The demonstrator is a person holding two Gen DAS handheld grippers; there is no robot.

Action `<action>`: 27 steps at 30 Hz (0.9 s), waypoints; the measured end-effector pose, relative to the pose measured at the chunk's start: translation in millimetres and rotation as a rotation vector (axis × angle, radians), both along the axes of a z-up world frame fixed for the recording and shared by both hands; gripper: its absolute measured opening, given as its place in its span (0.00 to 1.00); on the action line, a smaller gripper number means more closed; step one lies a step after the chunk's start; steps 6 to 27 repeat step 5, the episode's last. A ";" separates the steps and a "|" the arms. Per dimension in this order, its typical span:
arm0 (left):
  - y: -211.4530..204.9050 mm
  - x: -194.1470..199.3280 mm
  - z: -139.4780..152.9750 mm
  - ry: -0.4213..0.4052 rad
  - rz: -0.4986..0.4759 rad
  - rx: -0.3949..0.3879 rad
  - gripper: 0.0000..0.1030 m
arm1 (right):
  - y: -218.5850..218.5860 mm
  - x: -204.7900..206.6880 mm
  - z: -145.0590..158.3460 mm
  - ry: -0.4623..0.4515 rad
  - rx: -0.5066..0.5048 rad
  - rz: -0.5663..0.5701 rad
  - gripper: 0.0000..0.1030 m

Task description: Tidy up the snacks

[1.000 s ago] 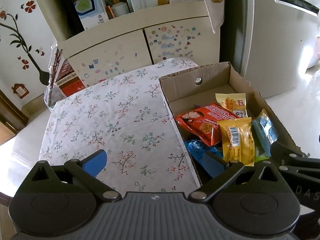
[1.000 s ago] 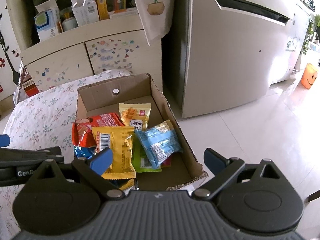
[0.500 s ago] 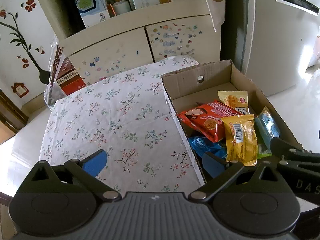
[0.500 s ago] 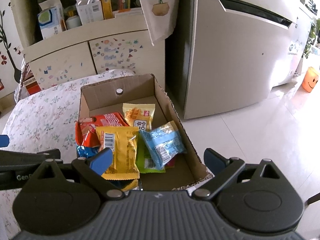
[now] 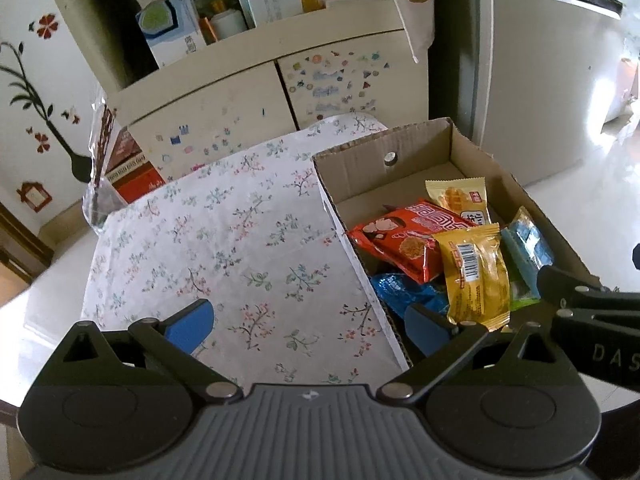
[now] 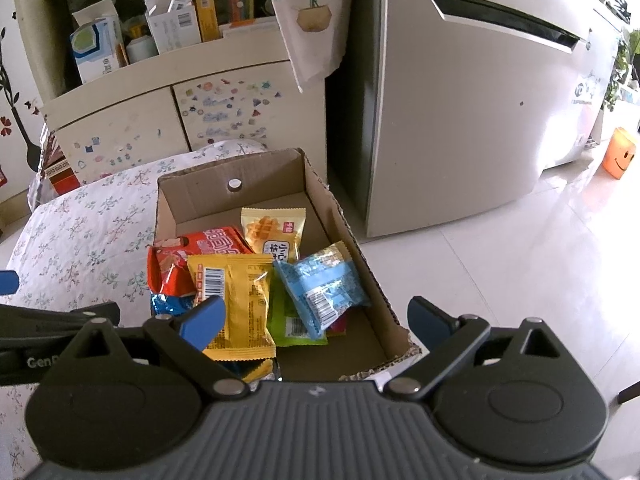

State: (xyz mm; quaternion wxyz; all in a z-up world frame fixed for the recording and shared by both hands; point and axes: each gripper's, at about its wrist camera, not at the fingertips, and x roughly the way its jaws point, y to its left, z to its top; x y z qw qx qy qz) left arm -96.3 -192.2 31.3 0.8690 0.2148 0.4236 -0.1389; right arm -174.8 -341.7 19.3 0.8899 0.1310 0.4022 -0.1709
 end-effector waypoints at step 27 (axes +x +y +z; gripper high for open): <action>7.8 1.8 -0.3 0.008 0.000 -0.005 1.00 | 6.8 1.2 0.9 -0.006 -0.006 0.017 0.95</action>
